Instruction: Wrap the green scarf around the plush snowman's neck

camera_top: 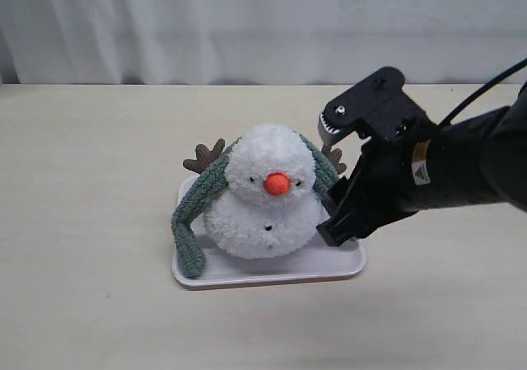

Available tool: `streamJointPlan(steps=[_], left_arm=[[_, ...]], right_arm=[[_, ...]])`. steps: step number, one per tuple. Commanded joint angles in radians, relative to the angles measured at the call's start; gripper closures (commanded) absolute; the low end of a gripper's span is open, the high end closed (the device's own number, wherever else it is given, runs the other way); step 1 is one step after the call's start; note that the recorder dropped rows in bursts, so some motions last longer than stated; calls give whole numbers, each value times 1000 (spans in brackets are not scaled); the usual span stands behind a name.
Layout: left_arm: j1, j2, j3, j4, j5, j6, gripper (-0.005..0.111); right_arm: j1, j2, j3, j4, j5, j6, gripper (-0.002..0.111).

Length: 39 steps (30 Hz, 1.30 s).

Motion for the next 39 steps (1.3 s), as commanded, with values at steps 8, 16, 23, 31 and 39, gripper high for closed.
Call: streamJointPlan(steps=[8,16,23,31,39], left_arm=[[1,-4,3,1,-10,-4,107],[1,-4,3,1,-10,-4,107],[1,-4,3,1,-10,-4,107],[1,-4,3,1,-10,-4,107],[1,-4,3,1,-10,-4,107]], right_arm=[[-111,151,12,-42,-167,2,47],[-132,218,21,-45,-188,-42,47],[-132,313,21,-45,-270,-46,63],[-132,314,21,-45,-256,-50,101],[-119,217,31,12,-201,-52,104]])
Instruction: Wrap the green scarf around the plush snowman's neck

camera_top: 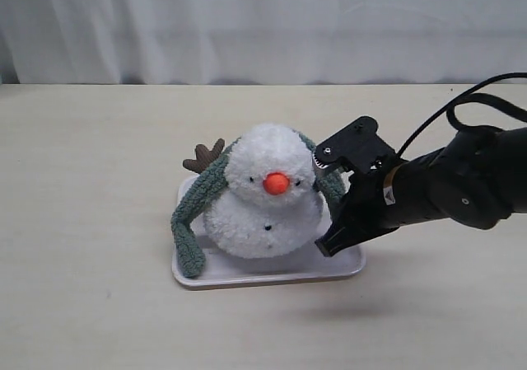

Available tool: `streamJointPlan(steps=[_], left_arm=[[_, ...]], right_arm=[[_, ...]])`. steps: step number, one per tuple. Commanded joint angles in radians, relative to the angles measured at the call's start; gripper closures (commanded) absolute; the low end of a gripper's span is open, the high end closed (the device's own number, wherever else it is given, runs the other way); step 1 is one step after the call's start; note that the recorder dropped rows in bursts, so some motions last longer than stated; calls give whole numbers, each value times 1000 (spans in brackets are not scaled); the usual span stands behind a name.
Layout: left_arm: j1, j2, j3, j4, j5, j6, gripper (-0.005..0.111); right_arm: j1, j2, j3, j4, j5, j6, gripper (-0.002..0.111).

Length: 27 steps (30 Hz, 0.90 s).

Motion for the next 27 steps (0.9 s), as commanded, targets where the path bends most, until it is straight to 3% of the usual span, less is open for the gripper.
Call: streamJointPlan(steps=[1,8,14,27], left_arm=[[1,-4,3,1,-10,-4,107],[1,-4,3,1,-10,-4,107],[1,-4,3,1,-10,-4,107],[1,-4,3,1,-10,-4,107]], right_arm=[[22,-69,15,32,23,-9,104],[111,-85,24,35,128,-11,104],[114,-77,24,91,218,-11,104],[114,-68,24,143,223,-11,104]])
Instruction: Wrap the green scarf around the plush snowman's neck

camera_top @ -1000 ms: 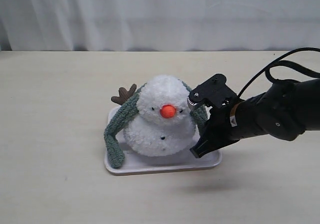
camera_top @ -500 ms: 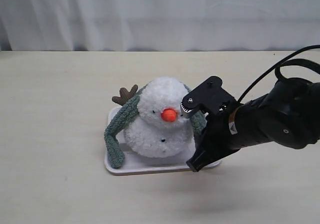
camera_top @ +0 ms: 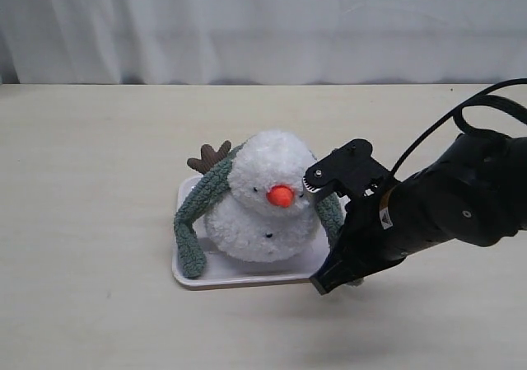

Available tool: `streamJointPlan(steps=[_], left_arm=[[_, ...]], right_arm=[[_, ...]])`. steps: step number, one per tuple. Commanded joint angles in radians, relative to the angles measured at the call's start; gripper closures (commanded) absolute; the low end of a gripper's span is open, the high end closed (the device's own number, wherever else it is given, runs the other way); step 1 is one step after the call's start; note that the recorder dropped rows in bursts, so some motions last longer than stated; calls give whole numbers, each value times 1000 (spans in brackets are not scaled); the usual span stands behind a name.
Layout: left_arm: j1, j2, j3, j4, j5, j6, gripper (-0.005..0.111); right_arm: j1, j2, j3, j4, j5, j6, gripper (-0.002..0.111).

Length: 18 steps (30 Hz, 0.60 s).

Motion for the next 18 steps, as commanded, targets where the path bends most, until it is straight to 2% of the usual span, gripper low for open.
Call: streamJointPlan(steps=[1,15,18], left_arm=[[1,-4,3,1,-10,-4,107],[1,-4,3,1,-10,-4,107],[1,-4,3,1,-10,-4,107]], right_arm=[[2,15,5,11,9,-5,104],[2,55,3,3,-32,-31,104],[2,32,3,3,-44,-31,101]])
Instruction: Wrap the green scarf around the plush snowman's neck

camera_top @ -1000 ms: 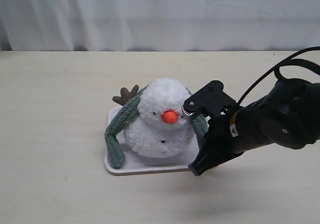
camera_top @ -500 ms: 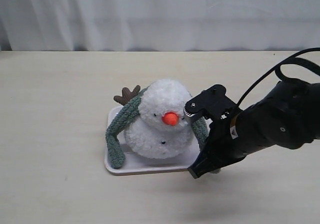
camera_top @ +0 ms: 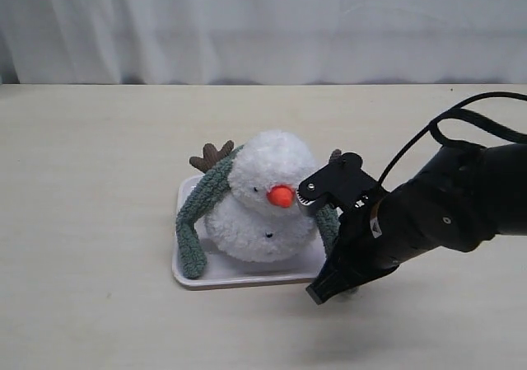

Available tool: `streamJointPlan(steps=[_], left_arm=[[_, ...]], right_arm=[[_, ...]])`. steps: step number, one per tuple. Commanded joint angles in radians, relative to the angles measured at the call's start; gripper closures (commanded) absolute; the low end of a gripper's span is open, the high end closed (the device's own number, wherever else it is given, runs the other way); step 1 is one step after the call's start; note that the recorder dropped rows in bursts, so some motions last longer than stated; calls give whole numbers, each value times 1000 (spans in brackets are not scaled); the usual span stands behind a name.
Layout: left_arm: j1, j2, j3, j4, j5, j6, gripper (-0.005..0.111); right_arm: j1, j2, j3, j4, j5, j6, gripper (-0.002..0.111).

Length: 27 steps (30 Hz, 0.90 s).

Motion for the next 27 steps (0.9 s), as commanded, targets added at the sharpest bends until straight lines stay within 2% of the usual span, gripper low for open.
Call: streamJointPlan(steps=[1,9,12,17,23,27], left_arm=[[1,-4,3,1,-10,-4,107],[1,-4,3,1,-10,-4,107],[1,-4,3,1,-10,-4,107],[1,-4,3,1,-10,-4,107],[1,-4,3,1,-10,-4,107],[1,-4,3,1,-10,-4,107]], right_arm=[[2,-40,3,-7,-19,-7,98],[2,-130,-6,-7,9,-7,63],[2,-182,-28,-7,65,-7,55],[2,-284,-64,76,139,-10,51],[2,-375,-77,440,233,-236,51],[44,-373,-77,507,283,-220,51]])
